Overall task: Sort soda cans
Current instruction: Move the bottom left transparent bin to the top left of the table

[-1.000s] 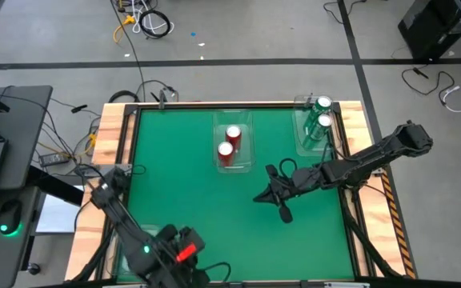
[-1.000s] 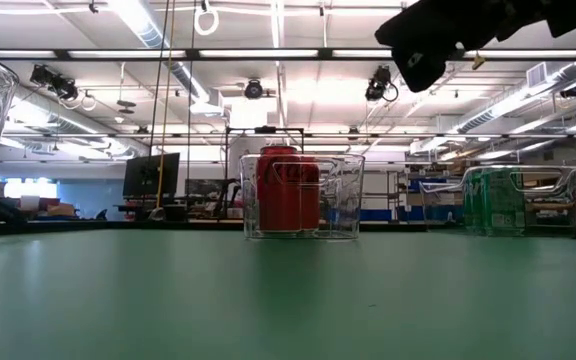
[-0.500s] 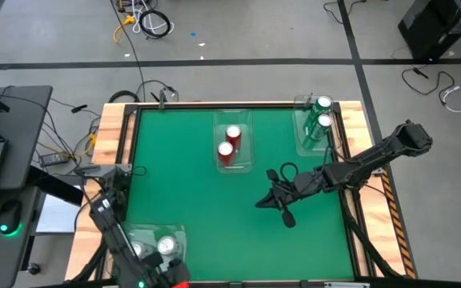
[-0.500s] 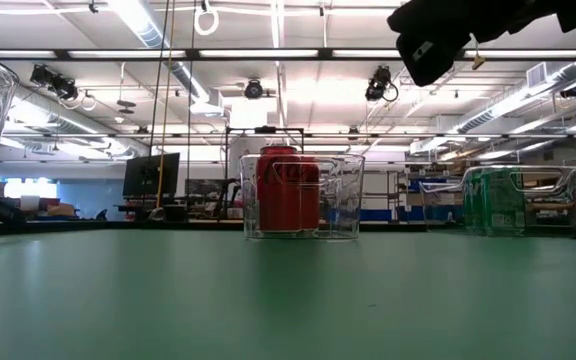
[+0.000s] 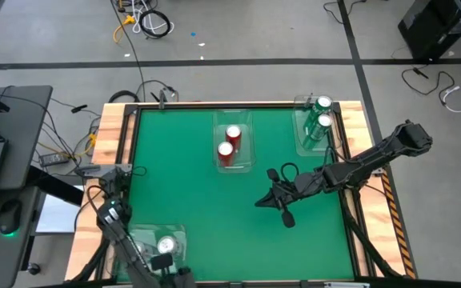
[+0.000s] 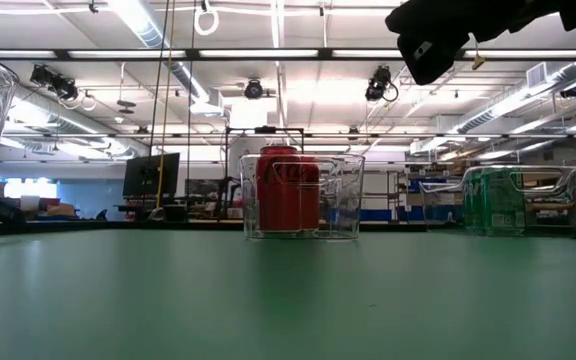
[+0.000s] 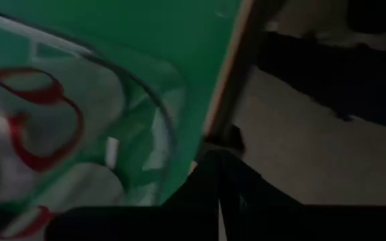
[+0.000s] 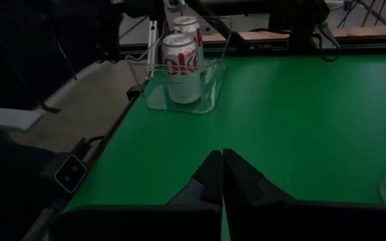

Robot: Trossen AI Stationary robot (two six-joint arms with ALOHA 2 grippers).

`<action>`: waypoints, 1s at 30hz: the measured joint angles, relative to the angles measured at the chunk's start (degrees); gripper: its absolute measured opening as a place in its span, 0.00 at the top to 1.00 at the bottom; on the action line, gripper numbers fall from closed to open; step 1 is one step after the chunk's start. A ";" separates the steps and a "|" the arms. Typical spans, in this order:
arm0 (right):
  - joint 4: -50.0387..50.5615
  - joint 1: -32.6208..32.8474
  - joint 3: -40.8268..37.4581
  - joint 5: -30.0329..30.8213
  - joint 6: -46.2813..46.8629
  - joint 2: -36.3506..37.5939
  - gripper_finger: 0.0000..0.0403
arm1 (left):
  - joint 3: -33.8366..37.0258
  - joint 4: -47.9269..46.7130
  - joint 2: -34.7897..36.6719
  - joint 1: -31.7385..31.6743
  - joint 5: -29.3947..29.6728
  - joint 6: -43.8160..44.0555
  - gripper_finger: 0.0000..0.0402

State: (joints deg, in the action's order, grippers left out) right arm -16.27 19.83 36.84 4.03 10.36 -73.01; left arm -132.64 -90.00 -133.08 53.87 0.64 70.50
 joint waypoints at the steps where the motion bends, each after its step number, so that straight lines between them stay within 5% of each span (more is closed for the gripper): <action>1: 0.00 0.01 0.00 0.01 -0.01 0.00 1.00 | 0.92 -0.06 0.07 -0.56 -0.19 -0.19 1.00; 9: 0.22 -0.01 0.00 0.01 -0.42 0.00 1.00 | 6.37 -0.07 0.18 -2.74 -2.35 -6.72 1.00; 30: 3.40 -0.01 0.00 1.37 -1.32 0.00 1.00 | 19.05 -0.12 2.78 -15.21 11.33 -27.58 1.00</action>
State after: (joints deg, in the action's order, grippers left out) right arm -12.88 19.81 36.84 5.40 9.04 -73.01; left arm -113.59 -90.12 -130.30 38.66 11.97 42.91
